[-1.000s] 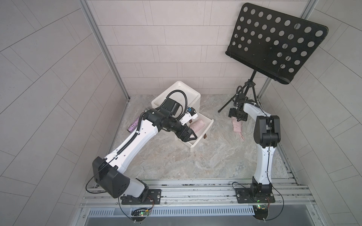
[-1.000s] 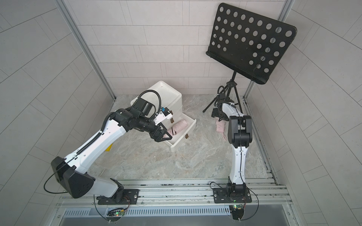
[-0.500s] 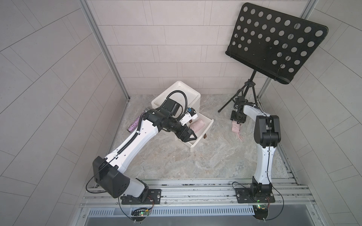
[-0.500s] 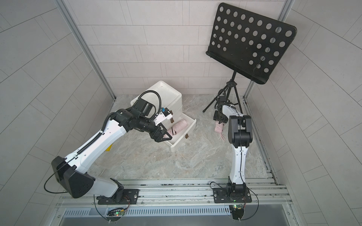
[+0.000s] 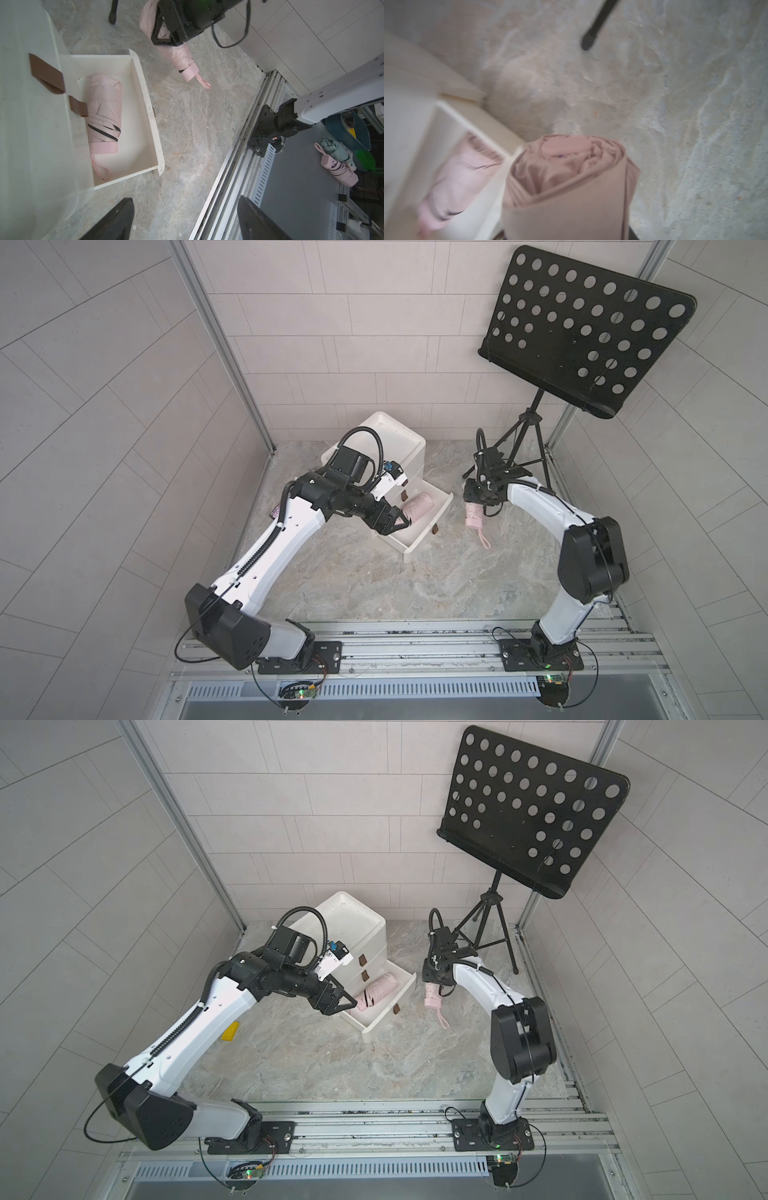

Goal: Place the umbrella in the drawer by color
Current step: Pick up the umbrella from the center of the board.

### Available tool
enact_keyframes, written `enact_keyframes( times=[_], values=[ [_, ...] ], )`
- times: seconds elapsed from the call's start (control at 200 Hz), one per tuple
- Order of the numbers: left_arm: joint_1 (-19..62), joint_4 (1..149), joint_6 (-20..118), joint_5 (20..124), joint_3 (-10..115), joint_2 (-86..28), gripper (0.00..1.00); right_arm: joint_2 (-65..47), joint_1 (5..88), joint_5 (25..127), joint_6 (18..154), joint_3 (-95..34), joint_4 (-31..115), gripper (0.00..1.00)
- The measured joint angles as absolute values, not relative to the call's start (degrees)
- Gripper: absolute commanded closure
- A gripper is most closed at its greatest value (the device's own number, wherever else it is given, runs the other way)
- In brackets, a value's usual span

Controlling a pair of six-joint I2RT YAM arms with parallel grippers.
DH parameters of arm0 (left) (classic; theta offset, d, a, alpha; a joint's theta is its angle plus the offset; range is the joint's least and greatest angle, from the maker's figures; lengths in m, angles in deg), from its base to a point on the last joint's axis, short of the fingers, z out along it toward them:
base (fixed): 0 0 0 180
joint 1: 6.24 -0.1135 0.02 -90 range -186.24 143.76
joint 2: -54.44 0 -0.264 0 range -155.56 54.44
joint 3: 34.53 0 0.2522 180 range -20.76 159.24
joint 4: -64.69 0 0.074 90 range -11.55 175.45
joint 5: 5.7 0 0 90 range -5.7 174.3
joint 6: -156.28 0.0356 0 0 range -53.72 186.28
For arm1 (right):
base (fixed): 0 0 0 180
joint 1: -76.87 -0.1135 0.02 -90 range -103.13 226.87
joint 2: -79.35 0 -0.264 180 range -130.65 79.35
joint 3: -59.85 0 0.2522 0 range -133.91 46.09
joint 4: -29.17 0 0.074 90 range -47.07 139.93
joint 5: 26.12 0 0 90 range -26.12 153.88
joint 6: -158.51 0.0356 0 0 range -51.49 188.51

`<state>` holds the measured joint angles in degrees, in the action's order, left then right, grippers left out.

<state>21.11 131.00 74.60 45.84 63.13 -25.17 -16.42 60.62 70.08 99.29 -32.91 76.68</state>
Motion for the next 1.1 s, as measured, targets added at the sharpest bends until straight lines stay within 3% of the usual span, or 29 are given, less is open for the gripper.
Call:
enact_keyframes(
  times=[0.16, 0.43, 1.101],
  values=[
    [20.76, 129.67, 73.28, 49.10, 64.31, -24.47, 0.13, -9.31, 54.06, 73.01, 103.69, -34.22, 73.78, 0.61],
    [21.24, 124.71, 70.55, 53.28, 66.98, -24.89, 0.11, -8.29, 45.30, 79.35, 113.31, -34.68, 66.28, 0.61],
    [22.82, 113.76, 63.93, 58.24, 59.92, -20.76, 0.09, -10.10, 40.31, 82.01, 127.45, -40.30, 53.06, 0.60]
  ],
)
